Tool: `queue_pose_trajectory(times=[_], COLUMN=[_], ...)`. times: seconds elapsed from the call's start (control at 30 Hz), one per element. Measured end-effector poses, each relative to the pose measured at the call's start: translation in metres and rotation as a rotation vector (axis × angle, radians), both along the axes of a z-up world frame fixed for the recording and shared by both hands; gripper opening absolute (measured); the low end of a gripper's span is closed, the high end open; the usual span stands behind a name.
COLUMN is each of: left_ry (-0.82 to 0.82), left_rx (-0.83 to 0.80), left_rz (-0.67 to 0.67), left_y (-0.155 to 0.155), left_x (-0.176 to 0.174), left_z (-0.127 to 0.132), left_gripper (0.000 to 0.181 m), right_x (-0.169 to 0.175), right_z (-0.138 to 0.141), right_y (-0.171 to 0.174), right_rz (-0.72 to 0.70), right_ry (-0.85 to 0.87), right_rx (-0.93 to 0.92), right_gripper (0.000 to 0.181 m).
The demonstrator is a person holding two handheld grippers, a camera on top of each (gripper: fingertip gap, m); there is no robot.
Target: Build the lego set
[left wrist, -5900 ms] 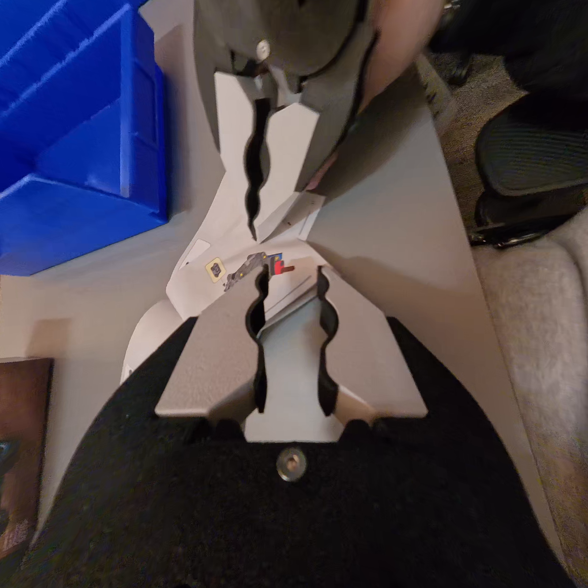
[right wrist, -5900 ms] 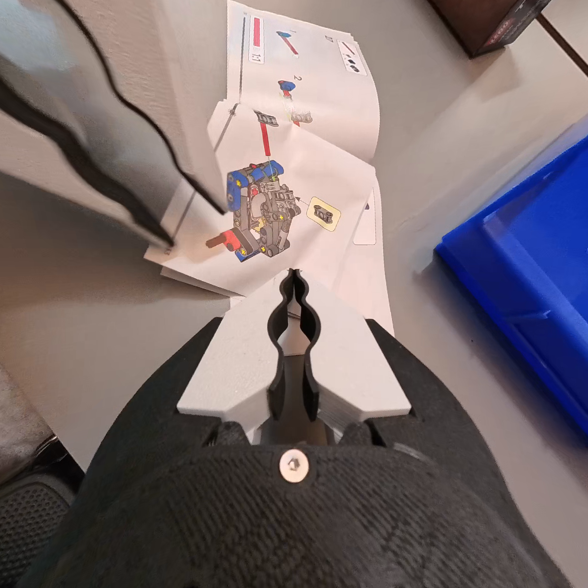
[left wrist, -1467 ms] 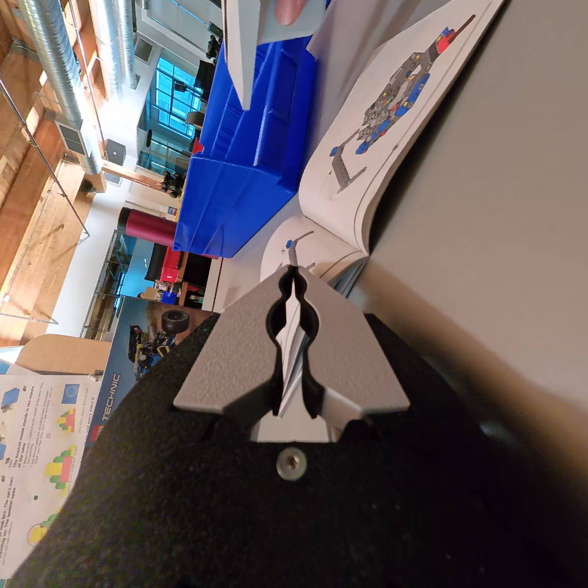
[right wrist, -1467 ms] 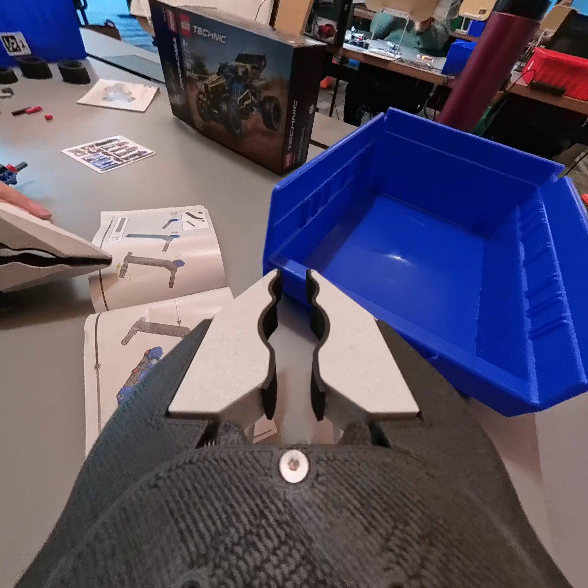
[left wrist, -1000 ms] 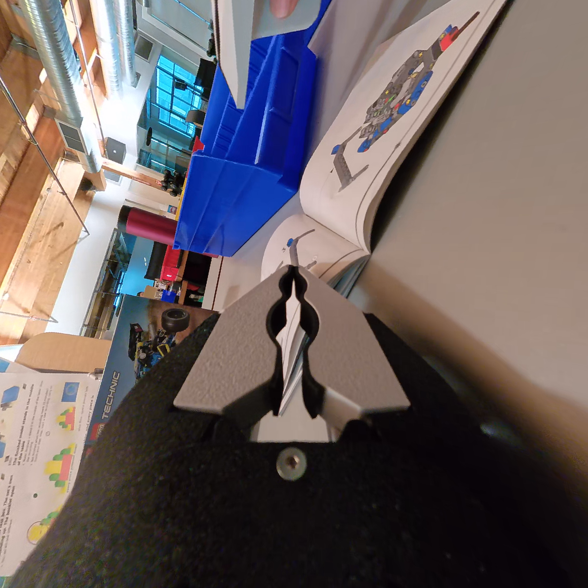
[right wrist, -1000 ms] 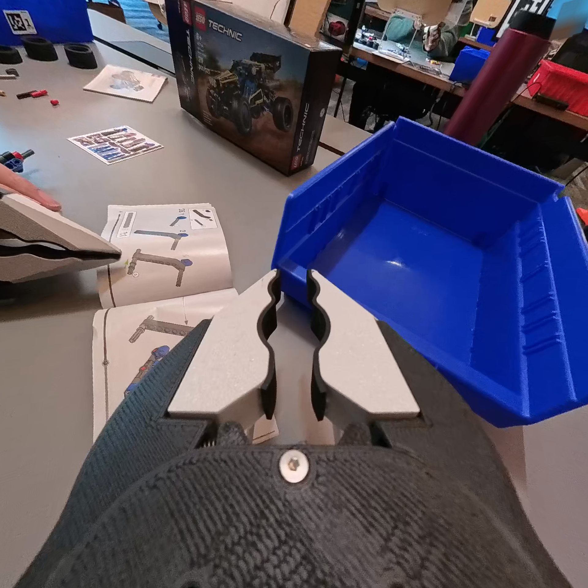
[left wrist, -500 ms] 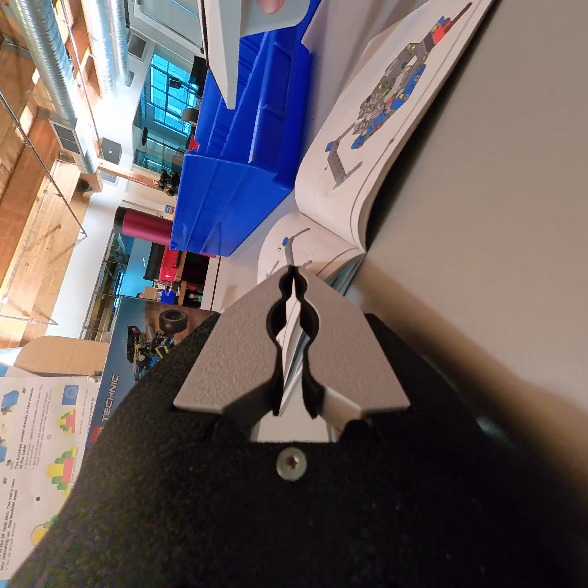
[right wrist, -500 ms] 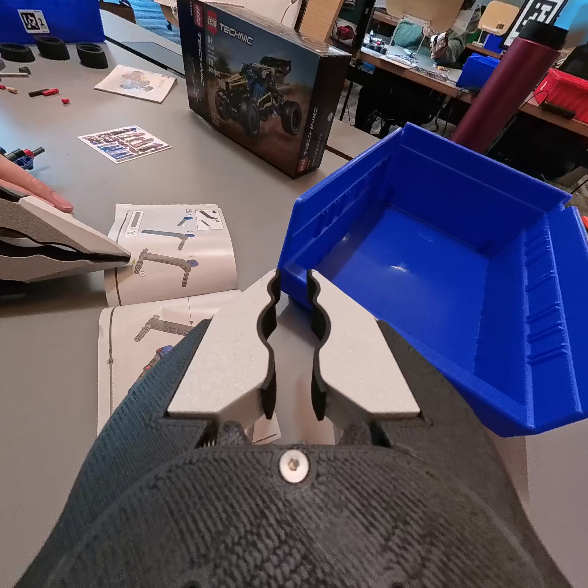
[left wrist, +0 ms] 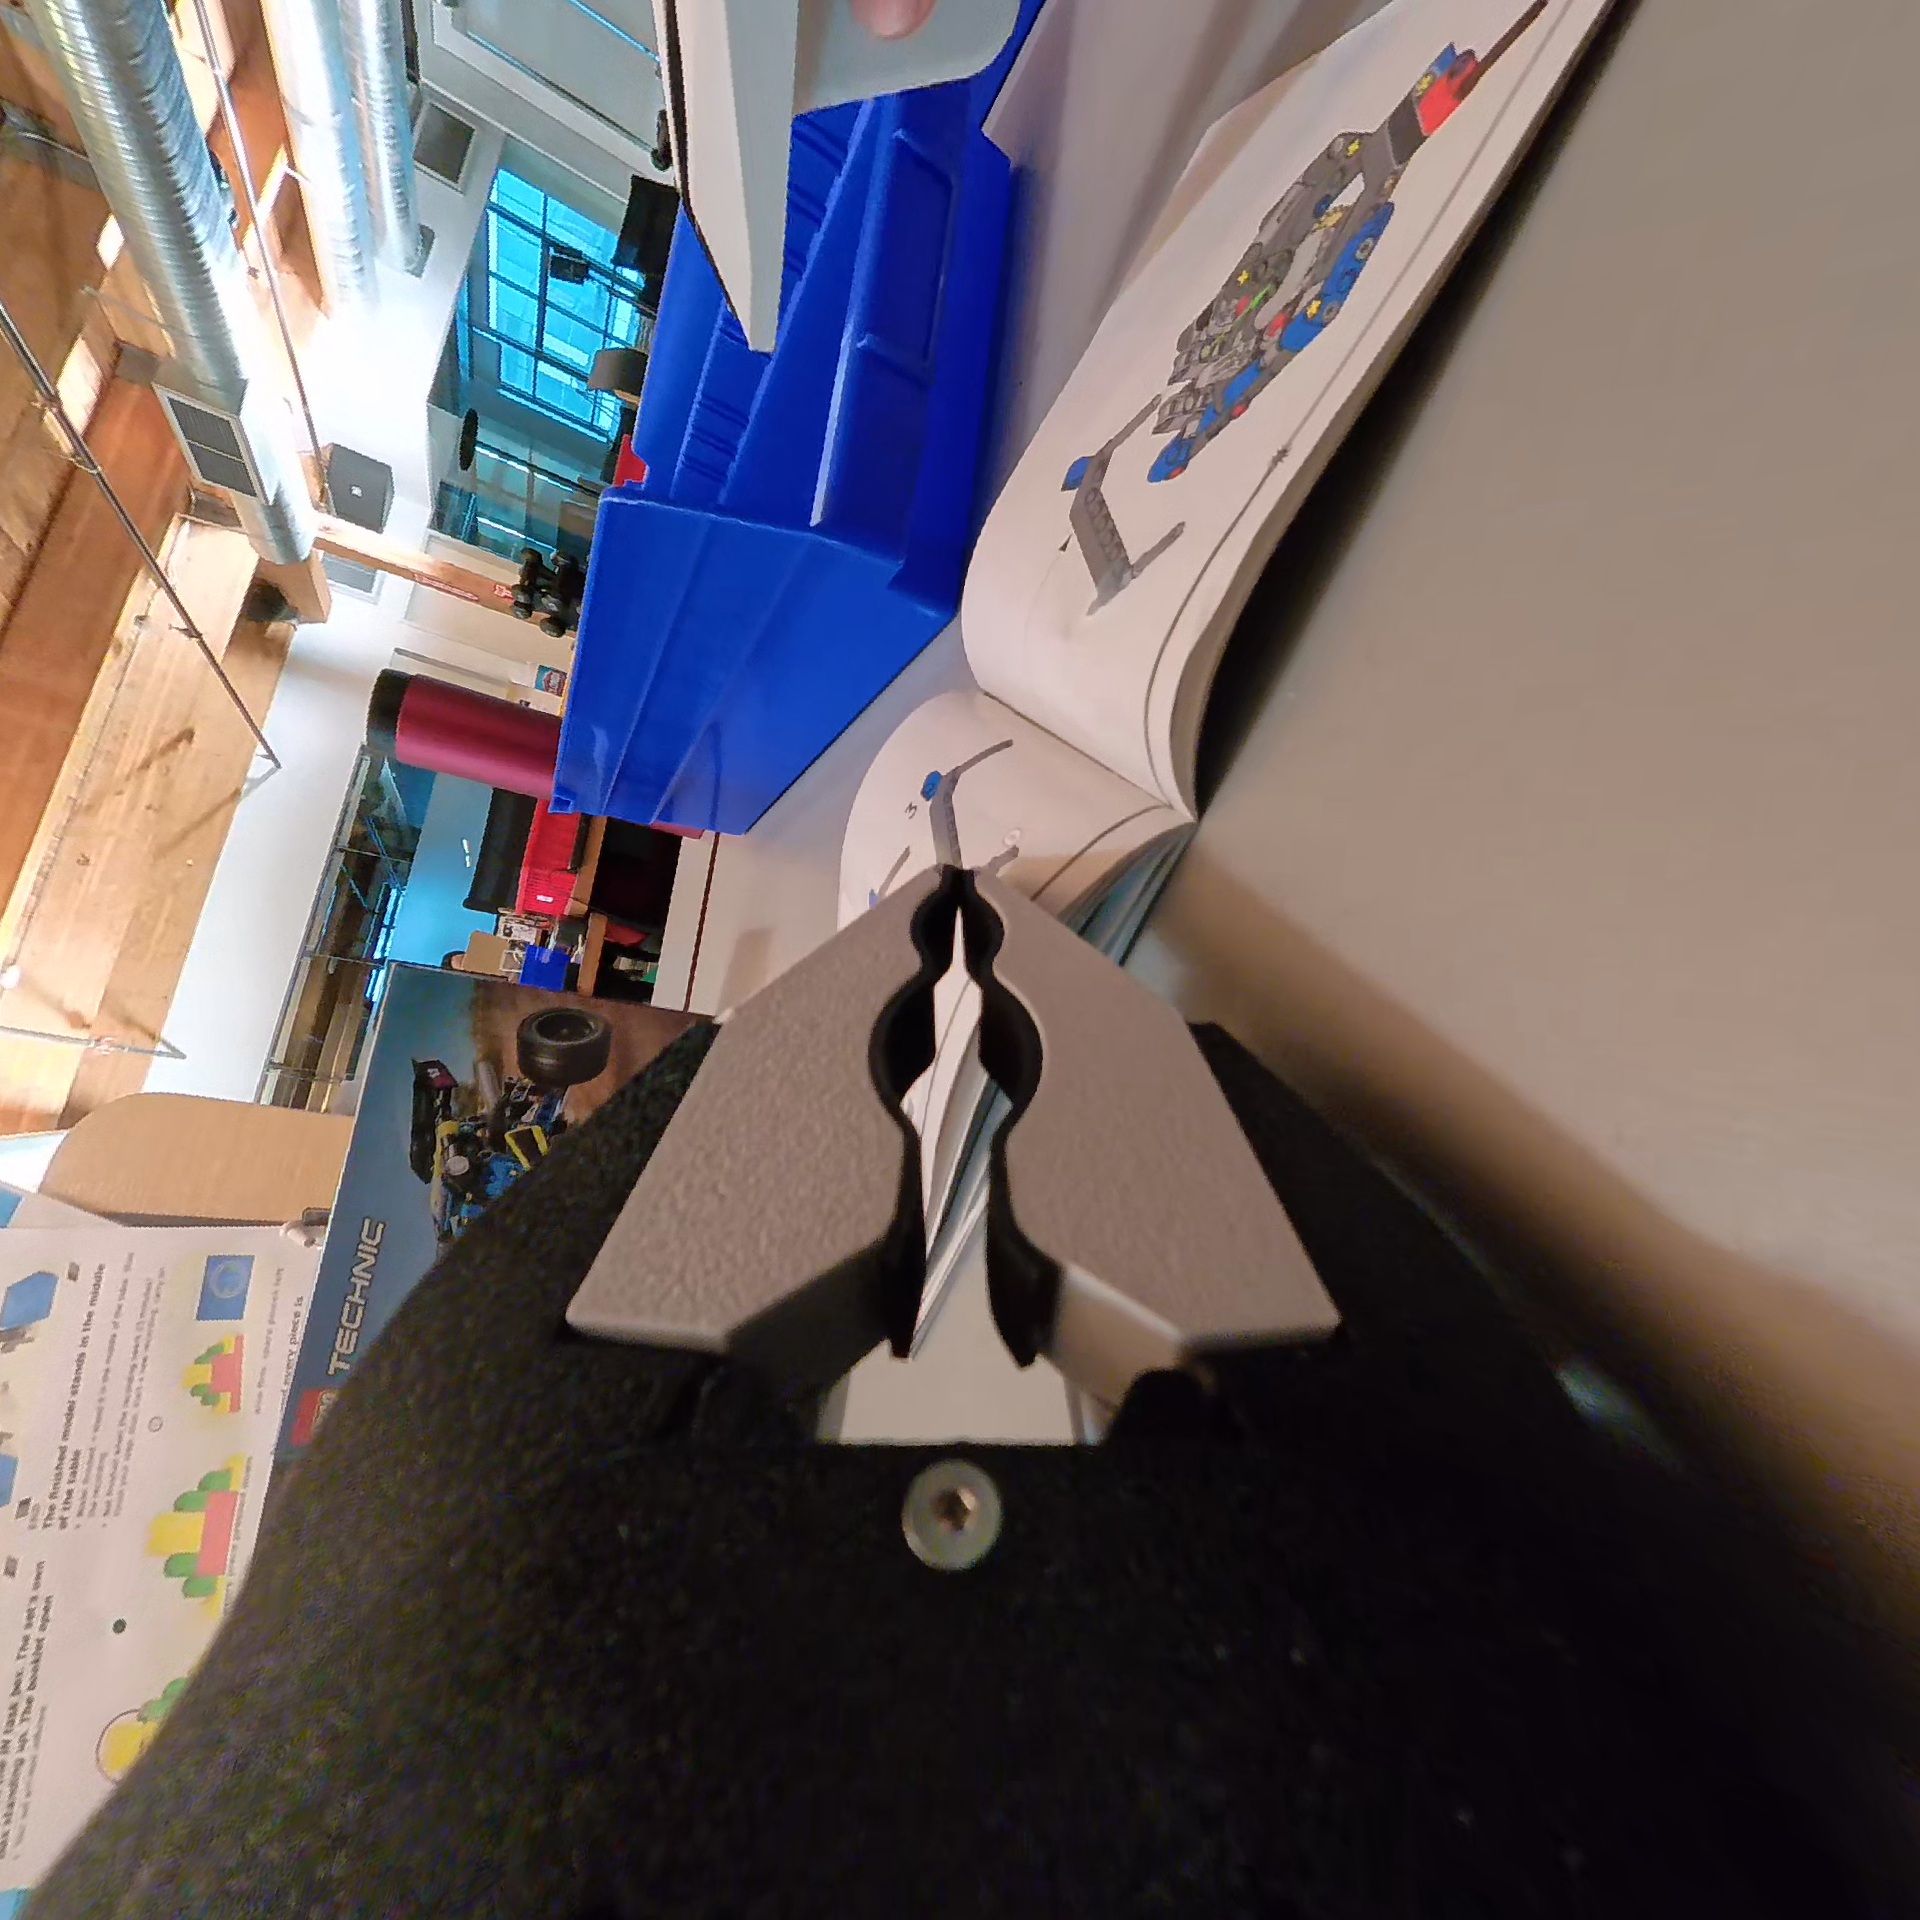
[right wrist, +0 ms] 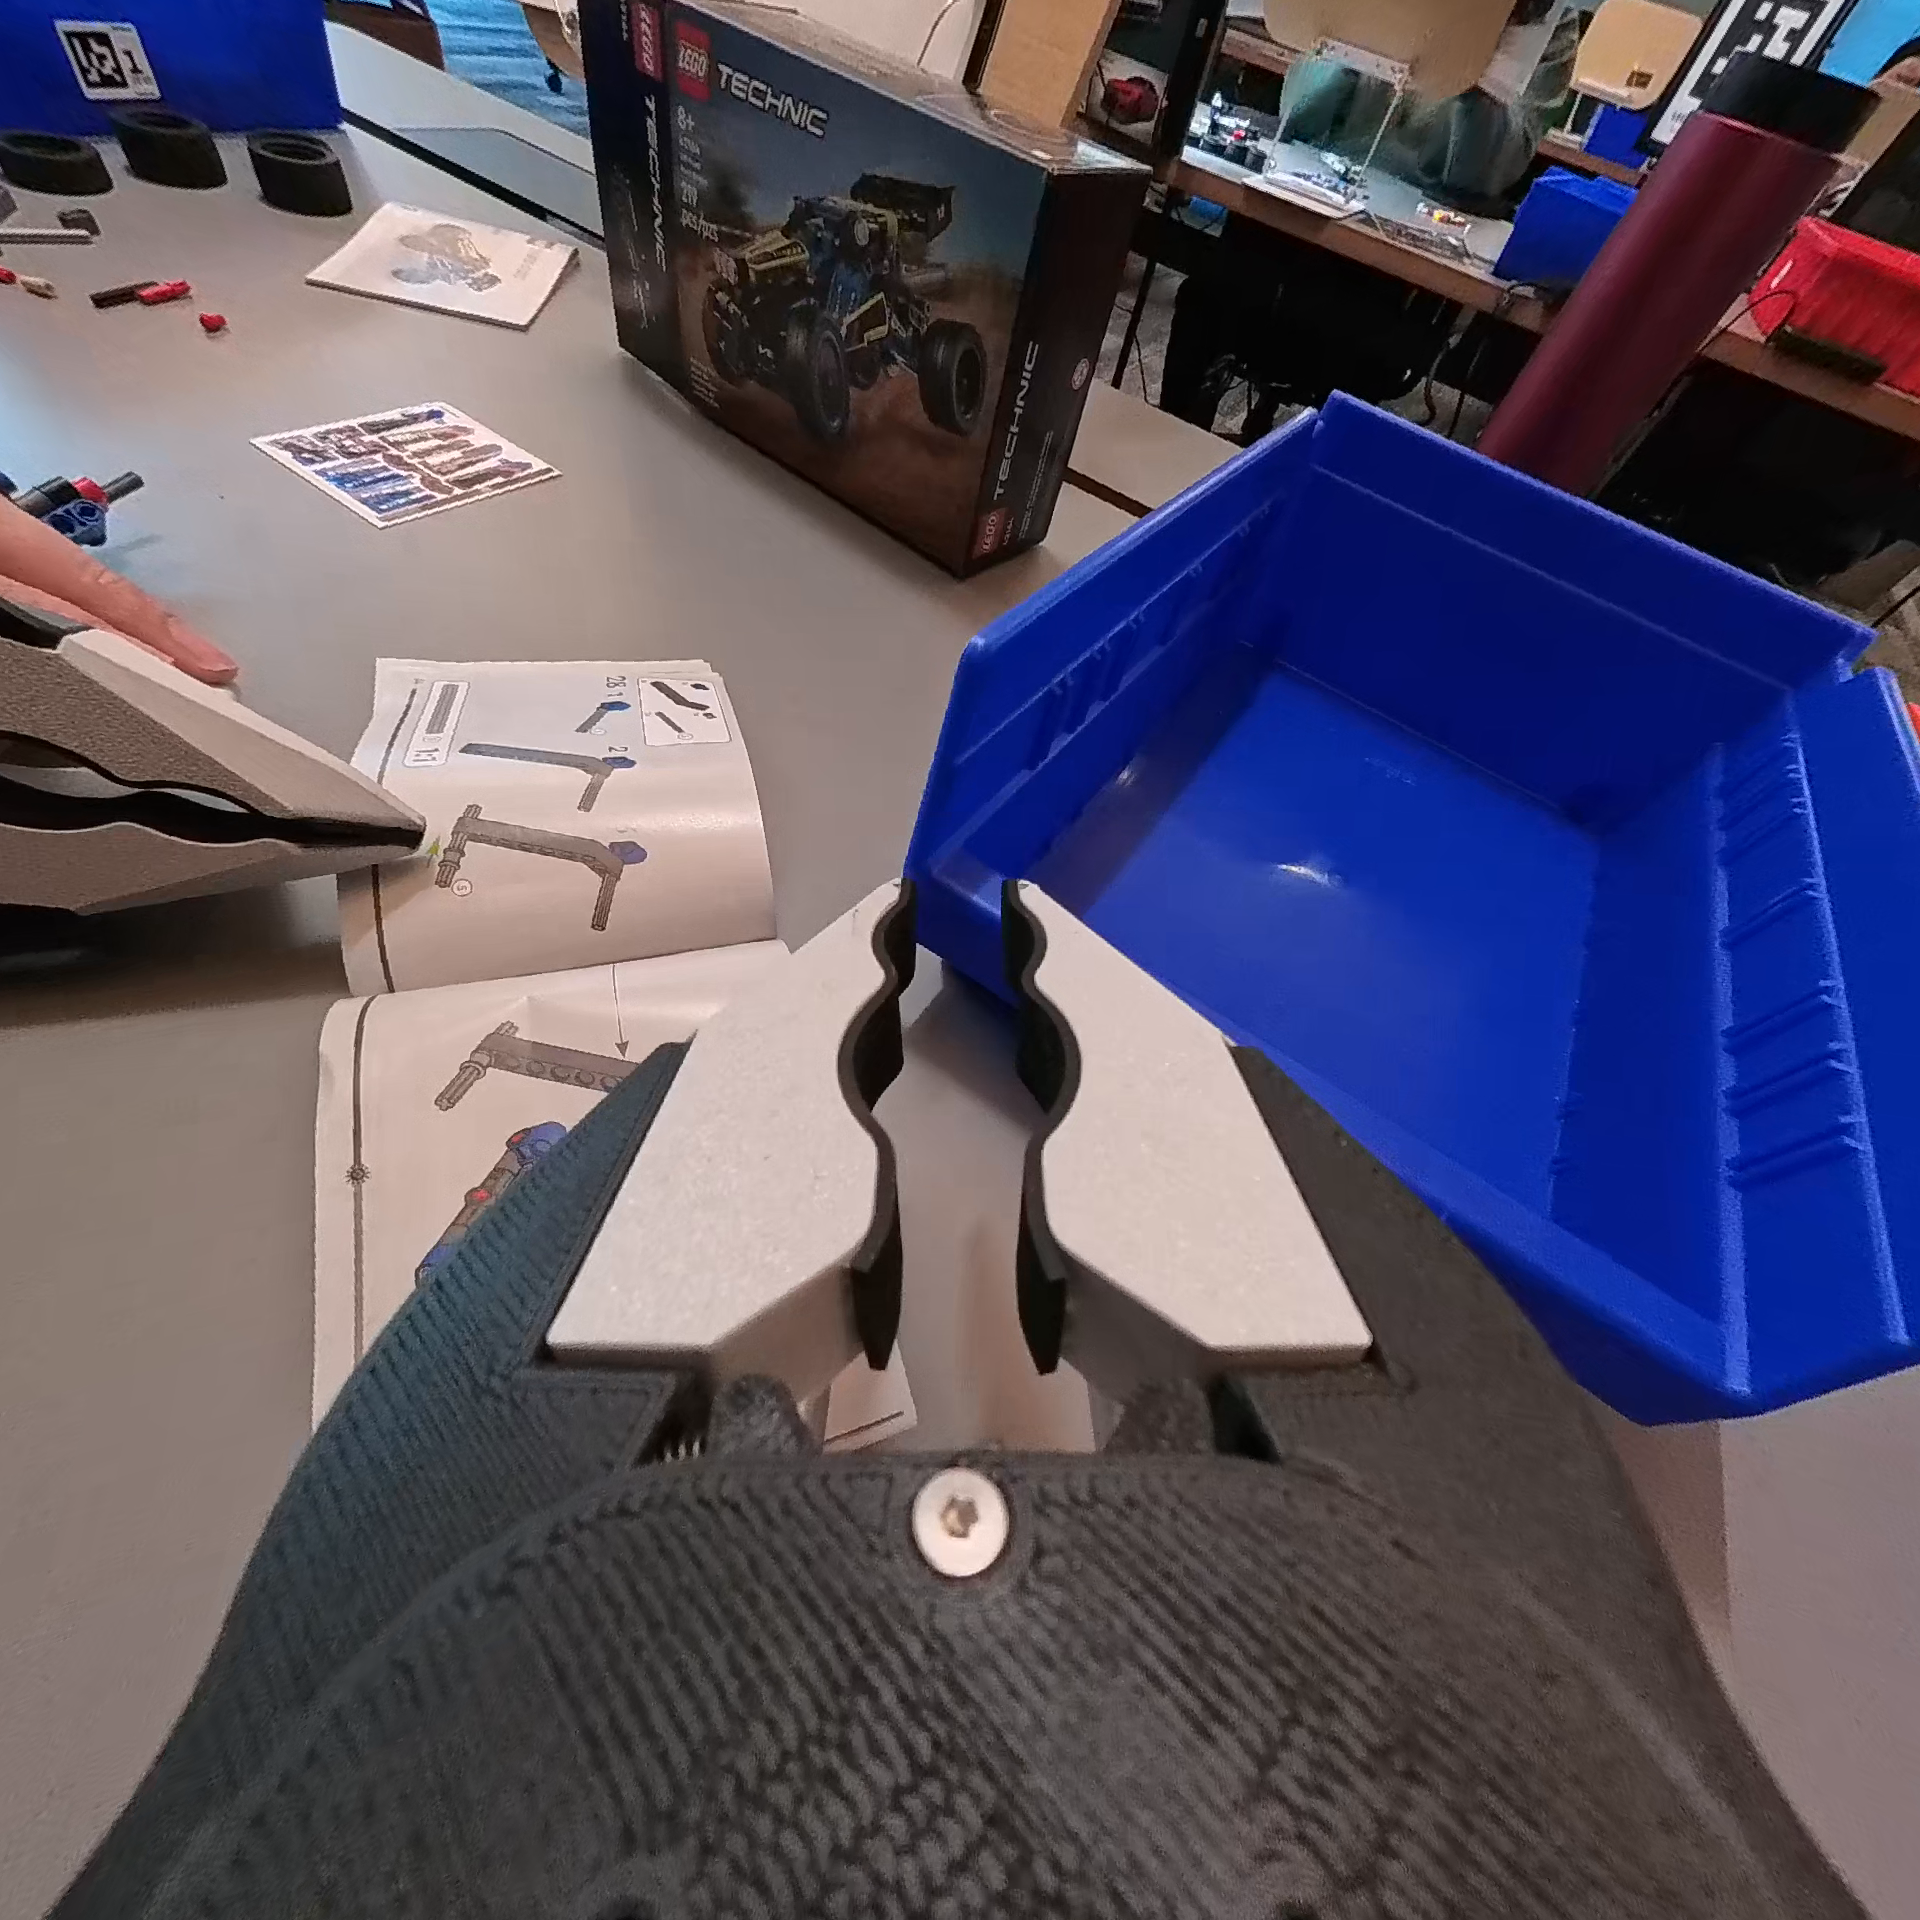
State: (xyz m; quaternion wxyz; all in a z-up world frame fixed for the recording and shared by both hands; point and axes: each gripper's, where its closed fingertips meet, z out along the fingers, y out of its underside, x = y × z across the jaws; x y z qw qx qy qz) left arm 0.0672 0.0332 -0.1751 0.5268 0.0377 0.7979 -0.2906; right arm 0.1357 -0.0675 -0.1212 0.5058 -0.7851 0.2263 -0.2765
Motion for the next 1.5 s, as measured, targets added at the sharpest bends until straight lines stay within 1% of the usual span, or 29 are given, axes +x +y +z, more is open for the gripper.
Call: queue_pose_trajectory(times=[0.47,0.8,0.97,1.07,1.1,1.17,1.23,1.3,1.37,1.43,1.47,1.5], left_ry=[0.001,-0.008,-0.084,-0.173,-0.179,-0.132,-0.103,-0.106,-0.115,-0.112,-0.101,-0.07], left_rx=[0.008,0.006,0.043,0.054,0.031,-0.061,-0.137,-0.178,-0.208,-0.26,-0.287,-0.305], left_rz=[-0.001,-0.009,-0.033,-0.06,-0.064,-0.066,-0.04,0.03,0.122,0.218,0.264,0.301], left_y=[0.0,-0.001,-0.006,-0.014,-0.016,-0.013,0.004,0.037,0.078,0.124,0.148,0.171], left_x=[0.0,-0.001,-0.007,-0.024,-0.033,-0.055,-0.074,-0.087,-0.098,-0.106,-0.109,-0.112], left_z=[-0.001,0.001,0.008,0.024,0.03,0.037,0.046,0.054,0.063,0.07,0.072,0.07], left_gripper=[0.0,0.0,0.0,0.0,0.0,0.0,0.0,0.0,0.0,0.0,0.0,0.0], right_x=[-0.001,-0.004,-0.012,-0.024,-0.03,-0.046,-0.069,-0.089,-0.106,-0.12,-0.128,-0.135], right_z=[0.001,0.007,0.016,0.028,0.031,0.032,0.024,0.017,0.011,0.005,0.001,-0.003], right_y=[0.0,0.005,0.019,0.039,0.048,0.069,0.095,0.124,0.154,0.186,0.202,0.217], right_rz=[0.005,0.021,0.072,0.146,0.185,0.286,0.421,0.531,0.61,0.662,0.695,0.719], right_ry=[-0.006,-0.028,-0.065,-0.092,-0.103,-0.109,-0.1,-0.099,-0.102,-0.09,-0.078,-0.072], right_rx=[-0.01,-0.018,-0.052,-0.048,-0.05,-0.081,-0.136,-0.179,-0.205,-0.185,-0.174,-0.165], right_gripper=[0.014,0.014,0.015,0.016,0.017,0.022,0.031,0.039,0.045,0.051,0.055,0.056])
